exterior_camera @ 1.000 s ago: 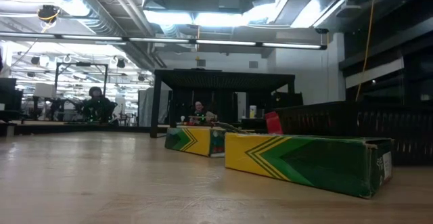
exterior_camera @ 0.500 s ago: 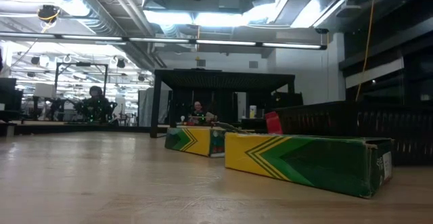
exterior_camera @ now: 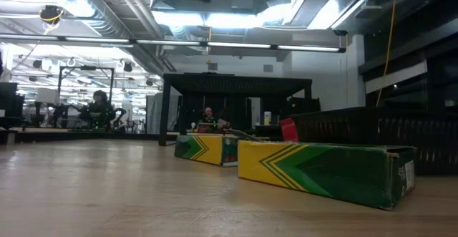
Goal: Pick & Place Office Desk Supplies
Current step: Put the crayon box into the black bin
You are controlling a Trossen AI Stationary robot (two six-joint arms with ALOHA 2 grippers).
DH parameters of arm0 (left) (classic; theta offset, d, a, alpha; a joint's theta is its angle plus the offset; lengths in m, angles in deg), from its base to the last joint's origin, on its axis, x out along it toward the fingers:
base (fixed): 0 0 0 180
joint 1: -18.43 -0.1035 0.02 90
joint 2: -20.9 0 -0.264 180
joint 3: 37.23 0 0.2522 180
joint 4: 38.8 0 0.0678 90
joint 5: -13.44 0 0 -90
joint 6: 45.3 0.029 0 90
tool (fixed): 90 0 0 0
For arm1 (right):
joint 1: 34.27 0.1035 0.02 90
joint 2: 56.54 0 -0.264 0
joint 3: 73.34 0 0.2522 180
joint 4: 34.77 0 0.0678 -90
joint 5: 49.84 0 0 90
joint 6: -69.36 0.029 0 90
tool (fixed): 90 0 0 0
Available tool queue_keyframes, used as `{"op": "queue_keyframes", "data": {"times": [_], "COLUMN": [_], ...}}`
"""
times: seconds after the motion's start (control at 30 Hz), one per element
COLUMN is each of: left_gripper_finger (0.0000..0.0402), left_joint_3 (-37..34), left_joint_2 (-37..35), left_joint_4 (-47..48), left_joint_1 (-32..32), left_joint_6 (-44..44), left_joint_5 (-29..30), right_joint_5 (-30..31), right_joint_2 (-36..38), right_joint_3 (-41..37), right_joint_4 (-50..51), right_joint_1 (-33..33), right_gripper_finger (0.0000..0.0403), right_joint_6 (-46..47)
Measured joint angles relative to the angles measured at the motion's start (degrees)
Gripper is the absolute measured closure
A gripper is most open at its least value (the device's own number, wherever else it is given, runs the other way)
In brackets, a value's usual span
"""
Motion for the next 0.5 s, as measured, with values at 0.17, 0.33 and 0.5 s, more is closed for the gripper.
{"op": "queue_keyframes", "data": {"times": [0.17, 0.33, 0.5], "left_gripper_finger": [0.0319, 0.0319, 0.0319], "left_joint_3": [-0.27, -0.11, -0.09], "left_joint_2": [-0.61, -1.52, -2.56], "left_joint_4": [5.74, 6.34, 6.68], "left_joint_1": [-0.92, -1.59, -4.1], "left_joint_6": [0.22, -0.01, -2.35], "left_joint_5": [-1.33, -3.83, -12.41], "right_joint_5": [6.51, 10.31, 8.87], "right_joint_2": [0.0, 0.02, 0.02], "right_joint_3": [0.02, 0.01, 0.0], "right_joint_4": [-0.28, -0.2, -0.04], "right_joint_1": [3.93, 6.87, 7.01], "right_gripper_finger": [0.0226, 0.0187, 0.0158], "right_joint_6": [0.15, 2.72, 6.38]}}
